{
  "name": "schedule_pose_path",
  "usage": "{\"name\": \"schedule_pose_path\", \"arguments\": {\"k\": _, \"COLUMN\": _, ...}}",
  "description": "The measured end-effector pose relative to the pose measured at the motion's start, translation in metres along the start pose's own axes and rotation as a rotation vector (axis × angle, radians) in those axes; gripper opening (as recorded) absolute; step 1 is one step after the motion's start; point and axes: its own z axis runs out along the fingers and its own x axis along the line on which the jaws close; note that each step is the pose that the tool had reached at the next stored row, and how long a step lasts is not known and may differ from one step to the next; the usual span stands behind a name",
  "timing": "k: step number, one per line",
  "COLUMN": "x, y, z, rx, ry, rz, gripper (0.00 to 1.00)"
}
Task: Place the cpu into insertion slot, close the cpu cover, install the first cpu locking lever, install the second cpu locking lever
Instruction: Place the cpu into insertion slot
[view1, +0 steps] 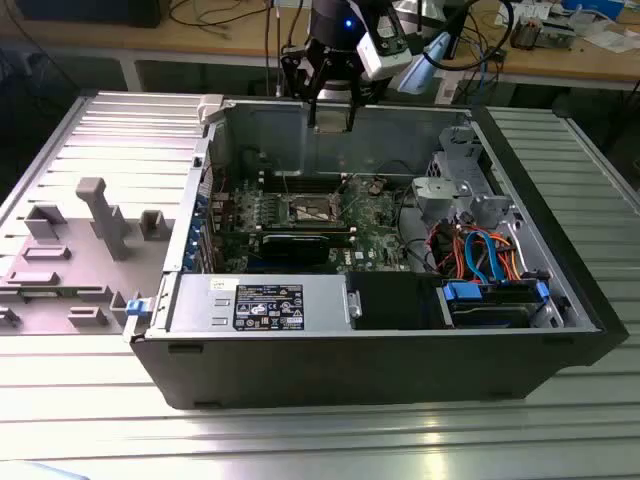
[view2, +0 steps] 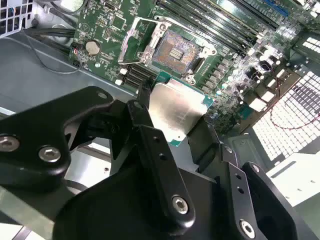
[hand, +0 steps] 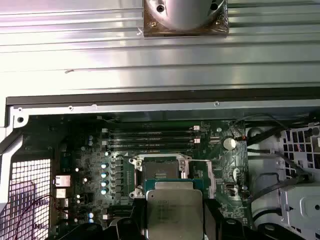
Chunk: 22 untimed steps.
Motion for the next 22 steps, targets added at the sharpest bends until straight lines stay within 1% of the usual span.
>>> {"name": "schedule_pose_path", "arguments": {"k": 2, "x": 0.0014, "y": -0.003, "z": 0.0, "rx": -0.0001, "ry": -0.0001, "rz": 0.0, "gripper": 0.55}}
{"name": "schedule_pose_path", "arguments": {"k": 5, "x": 0.0014, "y": -0.004, "z": 0.0008, "rx": 0.0001, "ry": 0.0001, "rz": 0.0, "gripper": 0.55}}
{"name": "schedule_pose_path", "arguments": {"k": 22, "x": 0.0013, "y": -0.0044, "z": 0.0035, "rx": 0.0, "ry": -0.0001, "rz": 0.0, "gripper": 0.55}}
